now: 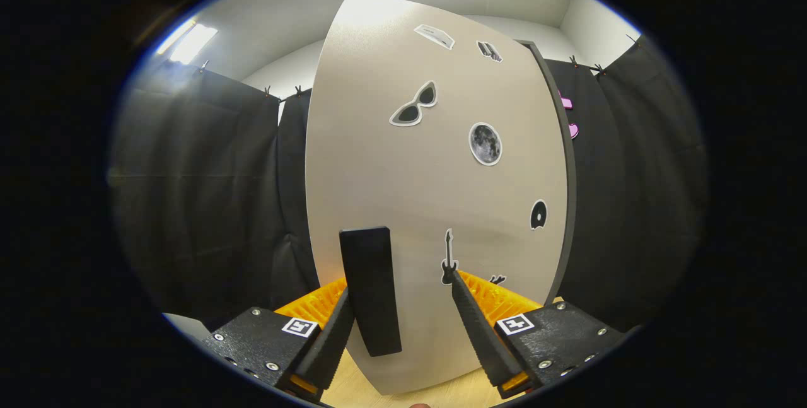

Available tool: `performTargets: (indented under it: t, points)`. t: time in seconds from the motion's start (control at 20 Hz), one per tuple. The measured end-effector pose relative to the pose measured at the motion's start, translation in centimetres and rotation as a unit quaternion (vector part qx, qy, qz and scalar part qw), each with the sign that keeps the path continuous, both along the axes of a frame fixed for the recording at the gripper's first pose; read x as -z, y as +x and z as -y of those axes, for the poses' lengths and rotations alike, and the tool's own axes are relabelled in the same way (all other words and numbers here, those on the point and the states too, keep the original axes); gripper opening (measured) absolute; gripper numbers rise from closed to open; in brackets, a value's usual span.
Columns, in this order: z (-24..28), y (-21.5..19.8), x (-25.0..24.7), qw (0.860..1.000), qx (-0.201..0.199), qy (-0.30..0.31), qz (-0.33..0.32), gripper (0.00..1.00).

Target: Open the shoe cabinet door, grab the shoes and put them into the shoe cabinet, then close the shoe cabinet door.

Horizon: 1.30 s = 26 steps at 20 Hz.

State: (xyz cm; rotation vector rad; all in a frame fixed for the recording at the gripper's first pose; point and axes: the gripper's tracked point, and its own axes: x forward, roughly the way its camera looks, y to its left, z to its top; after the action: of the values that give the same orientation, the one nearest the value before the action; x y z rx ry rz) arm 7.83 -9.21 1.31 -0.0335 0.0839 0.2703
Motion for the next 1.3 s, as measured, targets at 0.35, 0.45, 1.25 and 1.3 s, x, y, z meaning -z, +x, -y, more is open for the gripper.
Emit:
performTargets:
  t: [0.35,0.45,1.25,1.3]
  points:
    - [-0.9,1.7,0.3,1.000,0.022,-0.006,0.006,0.89]
    - [-1.2,2.2,0.5,1.000,0.028,-0.001,0.005,0.89]
    - [-2.9,5.8,0.7,0.996,0.083,-0.014,0.027,0.89]
    - [-2.9,6.0,0.7,0.996,0.085,-0.014,0.027,0.89]
